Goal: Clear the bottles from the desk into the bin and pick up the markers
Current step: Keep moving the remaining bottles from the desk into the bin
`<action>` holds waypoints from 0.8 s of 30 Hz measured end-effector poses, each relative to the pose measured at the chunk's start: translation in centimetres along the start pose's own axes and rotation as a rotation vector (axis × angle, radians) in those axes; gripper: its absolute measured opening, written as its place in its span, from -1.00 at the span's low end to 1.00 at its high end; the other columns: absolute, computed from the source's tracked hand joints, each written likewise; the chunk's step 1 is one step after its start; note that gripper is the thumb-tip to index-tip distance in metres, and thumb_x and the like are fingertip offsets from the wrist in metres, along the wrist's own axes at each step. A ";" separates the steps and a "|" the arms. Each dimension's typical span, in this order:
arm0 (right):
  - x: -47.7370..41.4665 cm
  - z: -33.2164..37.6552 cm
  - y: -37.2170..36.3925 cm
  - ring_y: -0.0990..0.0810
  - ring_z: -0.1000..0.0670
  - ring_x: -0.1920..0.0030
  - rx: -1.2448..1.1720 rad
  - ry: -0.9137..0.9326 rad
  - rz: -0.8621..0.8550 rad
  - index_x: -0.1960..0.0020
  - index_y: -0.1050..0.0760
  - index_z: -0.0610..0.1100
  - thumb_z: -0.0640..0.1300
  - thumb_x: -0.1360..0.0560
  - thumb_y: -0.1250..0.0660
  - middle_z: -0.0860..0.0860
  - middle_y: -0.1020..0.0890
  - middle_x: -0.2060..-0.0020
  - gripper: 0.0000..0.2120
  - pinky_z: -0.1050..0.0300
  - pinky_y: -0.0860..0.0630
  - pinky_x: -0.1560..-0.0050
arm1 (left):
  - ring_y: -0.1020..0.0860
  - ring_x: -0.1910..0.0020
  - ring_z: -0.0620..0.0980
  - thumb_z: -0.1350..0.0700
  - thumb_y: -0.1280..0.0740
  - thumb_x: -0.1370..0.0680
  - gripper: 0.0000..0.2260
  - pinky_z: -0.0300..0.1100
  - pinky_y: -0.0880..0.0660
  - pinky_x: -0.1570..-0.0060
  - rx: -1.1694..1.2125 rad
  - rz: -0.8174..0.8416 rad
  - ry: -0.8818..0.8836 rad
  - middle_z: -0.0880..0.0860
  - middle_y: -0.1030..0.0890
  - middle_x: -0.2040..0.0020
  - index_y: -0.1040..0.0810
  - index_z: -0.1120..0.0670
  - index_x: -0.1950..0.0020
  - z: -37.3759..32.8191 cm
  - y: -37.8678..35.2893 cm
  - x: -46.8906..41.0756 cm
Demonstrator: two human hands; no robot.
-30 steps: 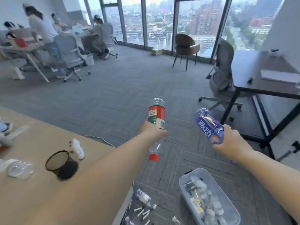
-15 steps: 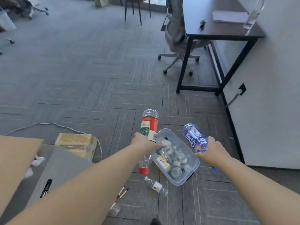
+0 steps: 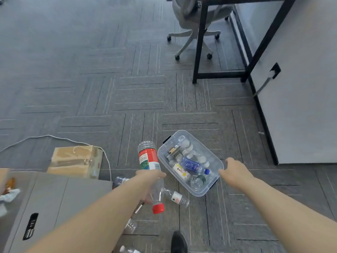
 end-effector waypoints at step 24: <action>8.1 18.5 4.4 -0.50 -0.15 -0.22 0.235 0.328 -0.120 -0.34 -0.34 -0.22 -0.07 -0.56 -0.19 -0.15 -0.47 -0.28 -0.61 0.03 -0.46 -0.15 | -0.51 0.07 0.04 0.01 -0.36 -0.53 -0.29 -0.15 -0.45 0.24 -0.173 -0.309 -0.476 0.16 -0.41 -0.33 -0.07 0.20 -0.54 -5.5 15.8 10.1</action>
Point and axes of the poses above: each hand's wrist, its own x-axis away from the middle knuckle, its own y-axis out of the back of the hand, z = x × y, the point moved 6 cm from there along -x, towards the middle knuckle
